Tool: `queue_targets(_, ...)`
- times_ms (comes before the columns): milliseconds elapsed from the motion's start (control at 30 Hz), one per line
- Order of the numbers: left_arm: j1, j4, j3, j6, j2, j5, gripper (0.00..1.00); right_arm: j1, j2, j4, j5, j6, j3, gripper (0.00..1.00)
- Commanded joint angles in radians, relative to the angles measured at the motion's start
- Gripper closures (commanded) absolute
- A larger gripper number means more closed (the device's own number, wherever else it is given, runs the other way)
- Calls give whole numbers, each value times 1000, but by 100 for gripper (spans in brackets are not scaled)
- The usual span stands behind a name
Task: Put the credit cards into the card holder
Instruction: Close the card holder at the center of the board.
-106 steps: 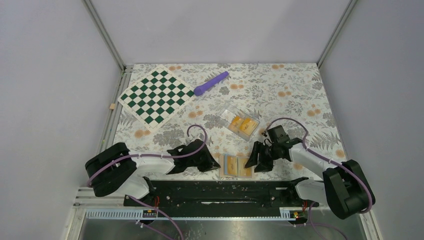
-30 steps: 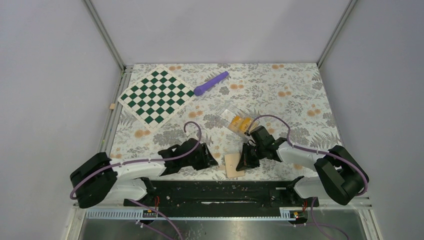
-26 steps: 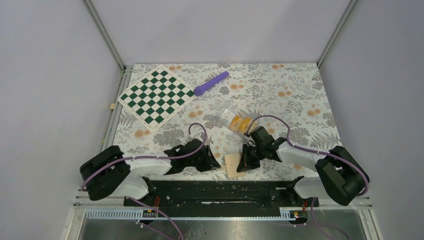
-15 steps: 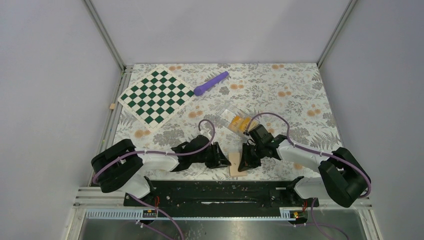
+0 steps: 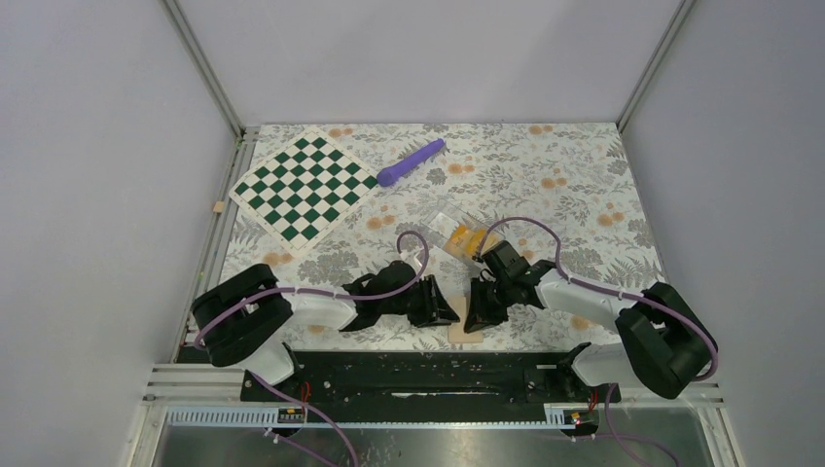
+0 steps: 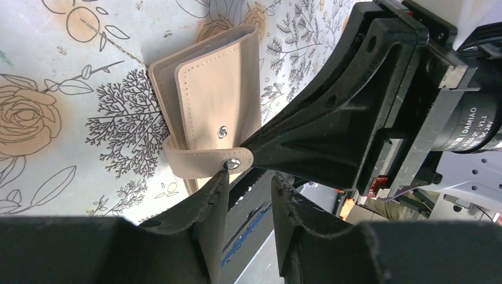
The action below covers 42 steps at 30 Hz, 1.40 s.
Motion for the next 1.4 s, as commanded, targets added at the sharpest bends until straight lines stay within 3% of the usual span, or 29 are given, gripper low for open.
queue_targets(0,-4,94,26,-9,41,38,68,9,25,4,21,-23,17,87)
queue_targets(333,-4,160,39,-24,116,74,76,9,27,3,21,-25,-3,86)
queue_targets(700,-4,149,25,-31,119,63,92,6,-202,-22,125,32,-30,68)
queue_targets(867,-4,118,26,-21,123,63,100,-9,-166,-20,140,18,-10,63)
queue_targets(1067,-4,97,44,-8,149,88,100,-24,-71,57,47,20,-5,63)
queue_targets(1367,-5,69,58,-7,189,112,100,-37,-78,138,-4,34,-26,61)
